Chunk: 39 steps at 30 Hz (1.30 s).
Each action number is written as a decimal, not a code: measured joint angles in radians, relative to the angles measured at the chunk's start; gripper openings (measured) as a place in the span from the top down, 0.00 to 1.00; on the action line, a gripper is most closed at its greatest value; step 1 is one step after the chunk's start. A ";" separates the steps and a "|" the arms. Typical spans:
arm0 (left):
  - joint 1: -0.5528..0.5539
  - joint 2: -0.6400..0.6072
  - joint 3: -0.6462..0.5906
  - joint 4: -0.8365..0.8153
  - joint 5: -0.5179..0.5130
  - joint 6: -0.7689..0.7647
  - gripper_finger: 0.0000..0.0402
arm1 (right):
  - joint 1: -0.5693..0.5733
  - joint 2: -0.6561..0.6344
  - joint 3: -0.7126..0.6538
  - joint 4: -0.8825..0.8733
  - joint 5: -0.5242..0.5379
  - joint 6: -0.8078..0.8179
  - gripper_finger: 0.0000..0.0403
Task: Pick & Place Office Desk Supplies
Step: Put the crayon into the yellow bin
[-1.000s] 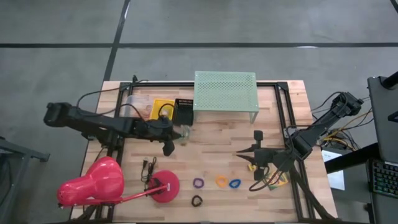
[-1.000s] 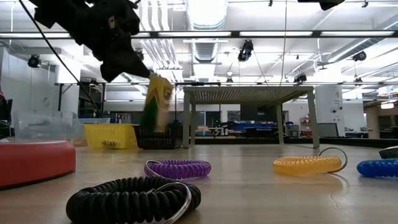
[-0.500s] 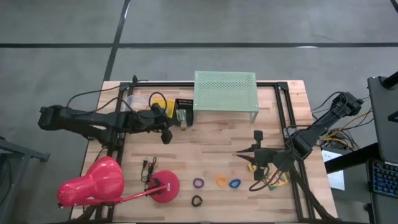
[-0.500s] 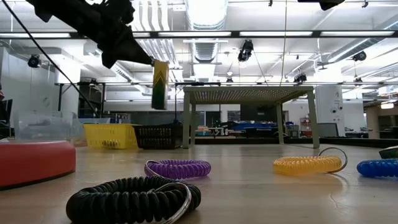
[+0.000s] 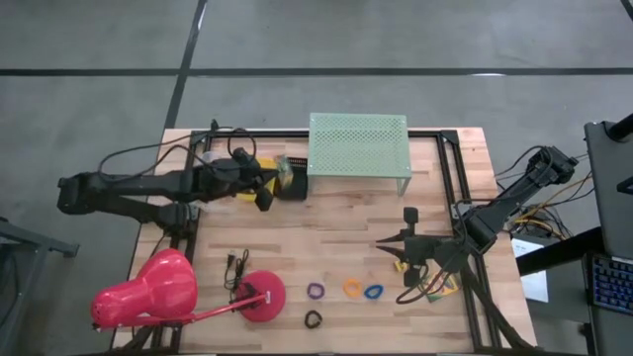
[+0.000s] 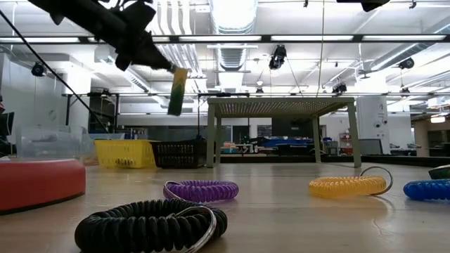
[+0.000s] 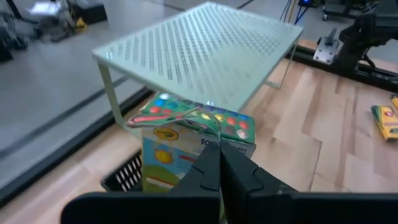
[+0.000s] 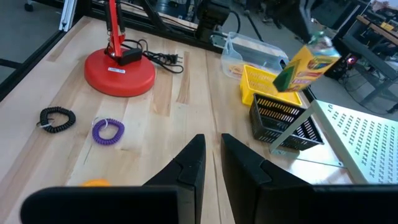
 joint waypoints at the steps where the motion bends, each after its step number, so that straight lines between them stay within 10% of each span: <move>1: 0.002 0.000 0.010 0.000 0.000 0.017 1.00 | 0.000 0.000 0.000 0.000 0.000 0.000 0.88; 13: 0.065 -0.001 0.065 -0.012 -0.062 0.137 1.00 | 0.000 0.000 0.000 0.000 0.000 0.000 0.88; 39: 0.282 -0.001 -0.094 -0.196 -0.083 -0.219 1.00 | 0.000 0.000 0.000 0.000 0.000 0.000 0.88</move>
